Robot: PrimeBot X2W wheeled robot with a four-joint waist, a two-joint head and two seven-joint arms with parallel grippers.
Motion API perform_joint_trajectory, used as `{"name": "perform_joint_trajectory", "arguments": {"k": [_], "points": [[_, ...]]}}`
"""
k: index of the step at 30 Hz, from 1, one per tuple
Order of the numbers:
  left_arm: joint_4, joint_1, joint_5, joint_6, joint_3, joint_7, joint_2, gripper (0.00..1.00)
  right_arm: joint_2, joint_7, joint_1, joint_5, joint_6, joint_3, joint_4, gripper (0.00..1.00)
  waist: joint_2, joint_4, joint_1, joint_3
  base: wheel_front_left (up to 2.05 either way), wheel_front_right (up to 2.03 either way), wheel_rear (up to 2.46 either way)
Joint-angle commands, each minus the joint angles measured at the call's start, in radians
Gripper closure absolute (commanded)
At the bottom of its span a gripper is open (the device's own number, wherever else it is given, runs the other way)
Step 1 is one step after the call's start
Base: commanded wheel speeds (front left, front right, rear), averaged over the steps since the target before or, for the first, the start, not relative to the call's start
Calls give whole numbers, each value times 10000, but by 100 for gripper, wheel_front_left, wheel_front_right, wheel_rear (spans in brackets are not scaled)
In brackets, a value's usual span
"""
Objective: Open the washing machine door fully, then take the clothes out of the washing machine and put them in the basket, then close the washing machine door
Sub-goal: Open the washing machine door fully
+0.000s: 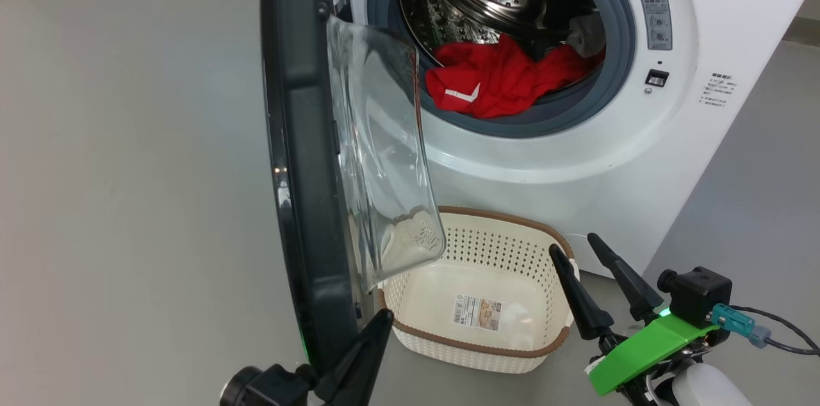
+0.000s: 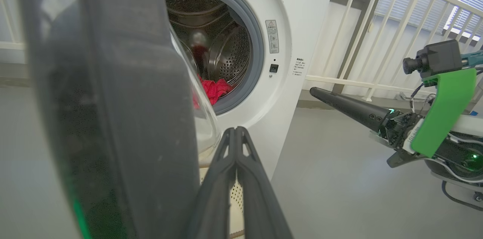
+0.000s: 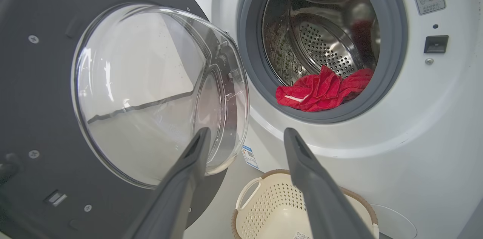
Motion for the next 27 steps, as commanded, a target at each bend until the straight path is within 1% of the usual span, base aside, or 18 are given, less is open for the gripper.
{"name": "perform_joint_trajectory", "arguments": {"k": [1,8,16,27], "points": [[4,-338,-93,94,364,-132,40,100,-36,-120,-257,19,16,172,-189,0,-1,27,0,-53,0,0,0],[441,-324,-237,451,783,-168,161,100,24,-120,-164,40,16,197,-180,0,-1,118,0,-246,0,0,0],[329,-183,-378,710,1300,-209,561,100,80,-120,-108,35,16,203,-212,0,-1,206,0,-235,0,0,0],[125,-259,-623,1063,2115,-148,1147,100,100,-120,-107,6,16,95,-240,0,-1,503,0,-171,0,0,0]]}}
